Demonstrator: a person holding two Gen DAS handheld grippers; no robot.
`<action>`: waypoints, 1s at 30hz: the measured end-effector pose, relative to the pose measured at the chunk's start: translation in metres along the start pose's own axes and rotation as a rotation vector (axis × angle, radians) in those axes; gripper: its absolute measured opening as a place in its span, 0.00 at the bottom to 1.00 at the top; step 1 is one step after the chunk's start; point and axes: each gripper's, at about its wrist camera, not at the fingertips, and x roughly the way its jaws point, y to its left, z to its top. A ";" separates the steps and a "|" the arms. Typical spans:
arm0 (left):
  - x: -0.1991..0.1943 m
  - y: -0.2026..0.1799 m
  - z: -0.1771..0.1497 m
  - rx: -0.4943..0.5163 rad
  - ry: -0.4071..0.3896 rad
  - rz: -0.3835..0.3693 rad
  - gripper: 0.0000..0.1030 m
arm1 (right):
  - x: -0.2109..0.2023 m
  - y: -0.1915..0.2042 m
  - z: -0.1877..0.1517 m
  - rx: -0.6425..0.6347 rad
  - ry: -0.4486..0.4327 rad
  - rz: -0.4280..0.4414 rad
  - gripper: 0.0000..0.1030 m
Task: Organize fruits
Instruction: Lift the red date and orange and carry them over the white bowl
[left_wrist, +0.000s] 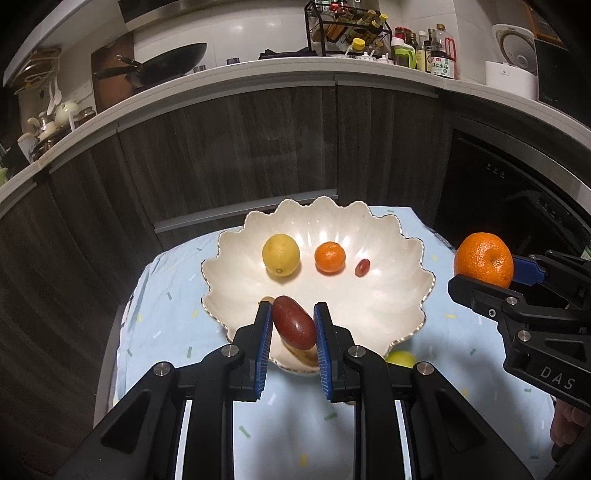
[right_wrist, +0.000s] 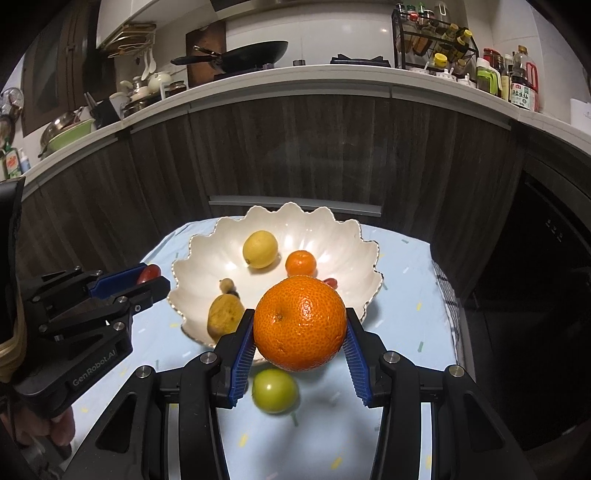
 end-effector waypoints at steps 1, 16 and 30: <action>0.002 0.001 0.001 -0.001 0.001 0.001 0.23 | 0.002 -0.001 0.001 0.002 0.002 -0.001 0.45; 0.043 0.018 0.017 -0.016 0.011 0.014 0.23 | 0.037 -0.006 0.011 0.012 0.027 -0.008 0.45; 0.072 0.027 0.019 -0.024 0.042 0.025 0.23 | 0.064 -0.009 0.012 0.020 0.066 -0.011 0.45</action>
